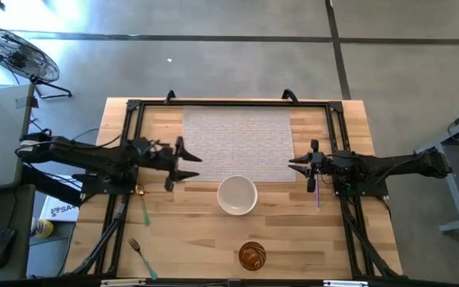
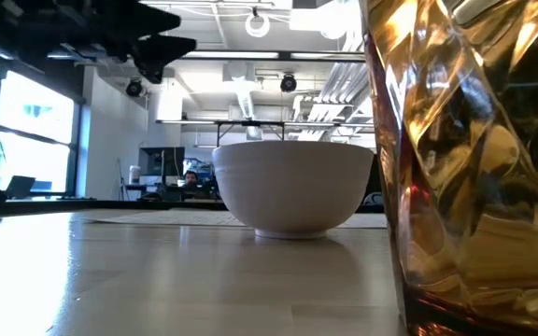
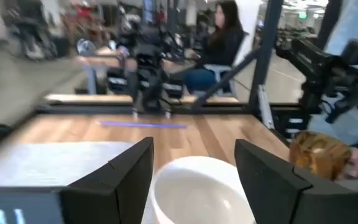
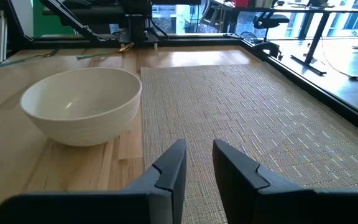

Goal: Pick & Place Utensil
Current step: Put the white bowl on the center of the gray mat

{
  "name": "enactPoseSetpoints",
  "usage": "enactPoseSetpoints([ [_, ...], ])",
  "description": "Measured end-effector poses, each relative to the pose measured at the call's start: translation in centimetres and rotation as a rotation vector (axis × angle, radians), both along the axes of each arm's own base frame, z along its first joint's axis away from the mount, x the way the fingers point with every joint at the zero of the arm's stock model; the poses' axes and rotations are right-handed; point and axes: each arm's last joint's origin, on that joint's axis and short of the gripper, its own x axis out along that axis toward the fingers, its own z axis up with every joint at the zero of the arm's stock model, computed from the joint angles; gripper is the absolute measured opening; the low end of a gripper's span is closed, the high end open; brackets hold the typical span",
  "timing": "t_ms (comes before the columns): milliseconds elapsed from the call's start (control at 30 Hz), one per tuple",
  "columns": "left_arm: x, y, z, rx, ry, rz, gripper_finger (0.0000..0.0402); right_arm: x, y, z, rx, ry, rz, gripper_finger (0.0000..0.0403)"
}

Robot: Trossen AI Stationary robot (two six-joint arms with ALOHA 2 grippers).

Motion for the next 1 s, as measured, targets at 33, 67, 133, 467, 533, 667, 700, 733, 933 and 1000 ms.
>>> enactPoseSetpoints([
  [33, 0.6, 0.0, 0.1, -0.015, 0.015, -0.017, 0.0221, 0.0, 0.0, 0.0, 0.000, 0.000, 0.000, 0.0074],
  [67, 1.2, -0.1, 0.1, -0.029, 0.031, -0.038, 0.0221, 0.0, 0.0, 0.0, 0.000, 0.000, 0.000, 0.0074],
  [133, 2.4, -0.2, 0.2, -0.056, 0.064, -0.076, 0.0221, 0.0, 0.0, 0.0, 0.000, 0.000, 0.000, 0.0074],
  [467, 8.3, -4.1, 1.5, -0.009, 0.292, -0.178, 0.0221, 0.0, 0.0, 0.0, 0.000, 0.000, 0.000, 0.0074],
  [533, 9.0, -5.5, 1.5, 0.044, 0.343, -0.179, 0.0221, 0.0, 0.0, 0.0, 0.000, 0.000, 0.000, 0.0074],
  [667, 10.0, -7.9, 1.3, 0.133, 0.409, -0.188, 0.0220, 0.0, 0.0, 0.0, 0.000, 0.002, 0.000, 0.0074],
  [700, 10.2, -8.5, 1.2, 0.152, 0.411, -0.192, 0.0220, 0.0, 0.0, 0.0, 0.000, 0.003, 0.000, 0.0074],
  [733, 10.3, -8.9, 1.0, 0.168, 0.414, -0.195, 0.0220, 0.0, 0.0, 0.0, 0.000, 0.003, 0.000, 0.0074],
  [933, 10.9, -9.9, -0.9, 0.248, 0.464, -0.138, 0.0220, 0.0, 0.0, -0.1, 0.000, 0.005, 0.000, 0.0074],
  [1000, 11.3, -9.9, -1.5, 0.257, 0.482, -0.120, 0.0220, 0.0, 0.0, 0.0, 0.000, 0.005, 0.000, 0.0074],
])
